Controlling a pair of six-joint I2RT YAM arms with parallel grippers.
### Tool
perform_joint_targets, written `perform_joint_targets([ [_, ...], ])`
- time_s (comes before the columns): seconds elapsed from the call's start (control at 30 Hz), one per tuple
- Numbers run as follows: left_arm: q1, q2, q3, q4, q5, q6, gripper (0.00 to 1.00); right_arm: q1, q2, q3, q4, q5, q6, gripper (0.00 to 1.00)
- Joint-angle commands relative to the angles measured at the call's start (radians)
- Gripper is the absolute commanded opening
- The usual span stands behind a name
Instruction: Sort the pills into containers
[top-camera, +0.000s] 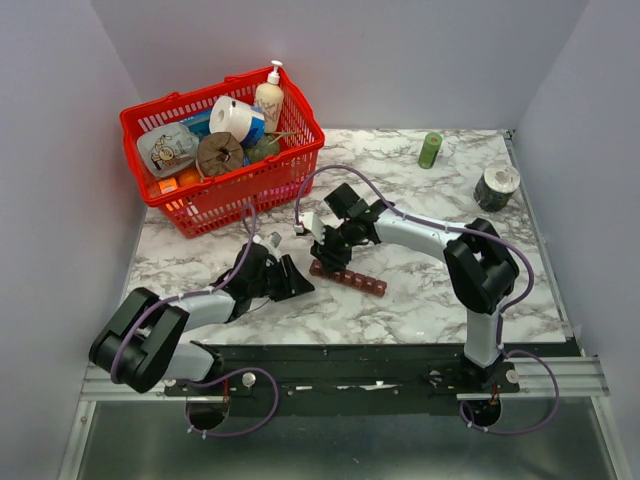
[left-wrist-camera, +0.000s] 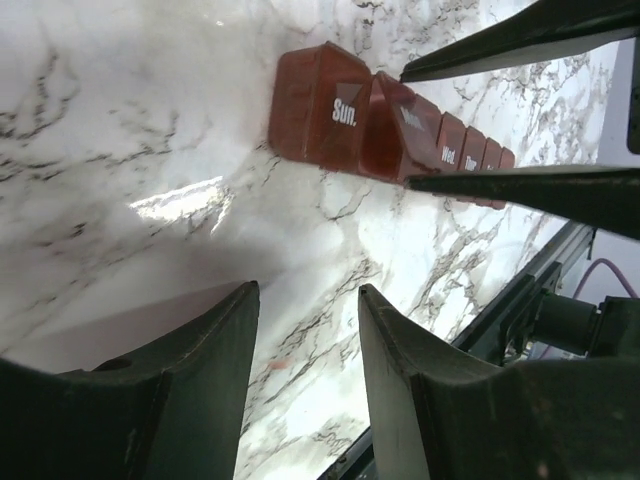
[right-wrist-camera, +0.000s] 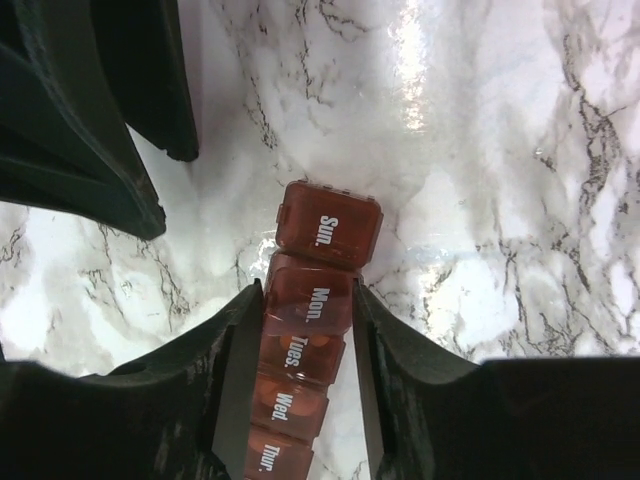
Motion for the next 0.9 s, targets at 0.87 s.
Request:
perform_joint_targets([
  [0.87,-0.005,-0.026,0.061,0.13,-0.23,0.18,0.59,-0.026,-0.136,-0.055,0.066,0.083,0.035,0.31],
])
